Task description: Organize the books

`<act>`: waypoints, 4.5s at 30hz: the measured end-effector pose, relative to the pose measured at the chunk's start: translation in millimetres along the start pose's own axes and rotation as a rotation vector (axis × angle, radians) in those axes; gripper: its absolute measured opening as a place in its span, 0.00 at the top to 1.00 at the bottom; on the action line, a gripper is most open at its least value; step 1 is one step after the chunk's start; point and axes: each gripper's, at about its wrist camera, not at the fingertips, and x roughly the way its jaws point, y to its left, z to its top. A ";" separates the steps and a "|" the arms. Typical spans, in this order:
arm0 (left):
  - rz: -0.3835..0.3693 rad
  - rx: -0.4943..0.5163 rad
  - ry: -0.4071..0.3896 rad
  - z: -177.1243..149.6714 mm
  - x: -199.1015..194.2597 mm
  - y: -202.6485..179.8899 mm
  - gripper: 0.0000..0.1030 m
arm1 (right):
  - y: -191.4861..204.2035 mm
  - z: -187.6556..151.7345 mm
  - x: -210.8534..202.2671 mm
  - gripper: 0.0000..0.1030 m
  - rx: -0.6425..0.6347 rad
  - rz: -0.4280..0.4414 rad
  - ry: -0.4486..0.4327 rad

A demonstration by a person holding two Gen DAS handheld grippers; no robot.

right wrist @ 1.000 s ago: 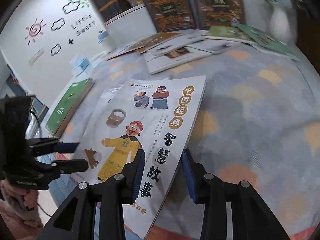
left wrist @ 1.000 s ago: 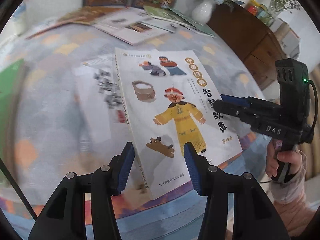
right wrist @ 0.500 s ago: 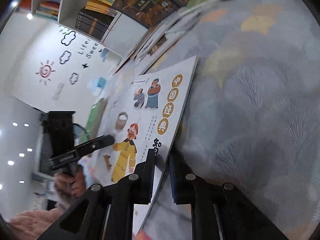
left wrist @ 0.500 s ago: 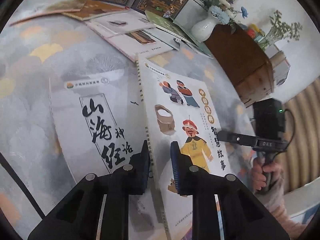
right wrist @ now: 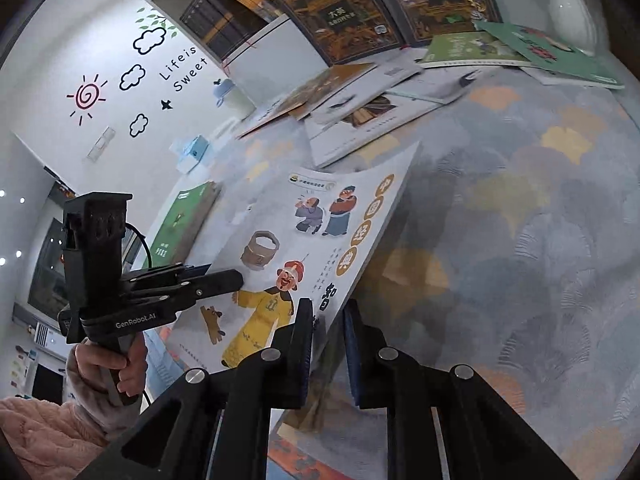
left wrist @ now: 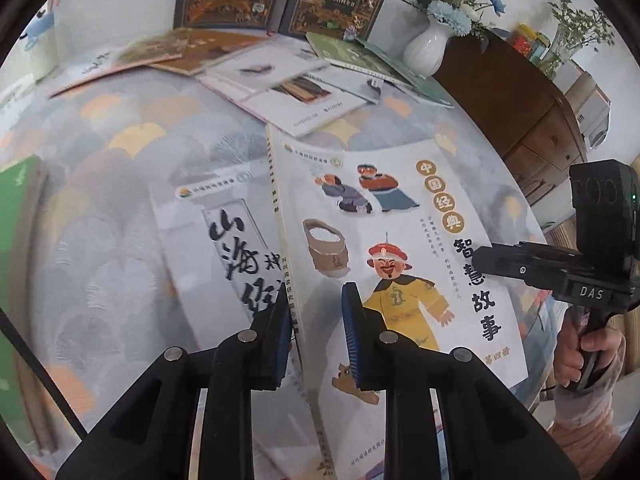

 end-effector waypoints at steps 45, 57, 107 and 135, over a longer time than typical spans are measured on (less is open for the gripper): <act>0.076 -0.068 -0.269 -3.9 -174.0 202.0 0.74 | 256.0 82.7 123.8 0.83 -0.337 0.086 0.020; 0.092 -0.216 -0.214 -40.5 -146.5 292.6 0.72 | 272.5 76.2 231.3 0.82 -0.253 0.202 0.174; 0.380 -0.133 -0.217 -31.5 -167.7 243.4 0.63 | 207.9 66.5 218.7 0.74 -0.068 0.184 0.216; -0.020 -0.122 -0.045 -38.4 -12.6 50.5 0.33 | -20.8 -1.9 37.6 0.45 0.046 0.143 0.144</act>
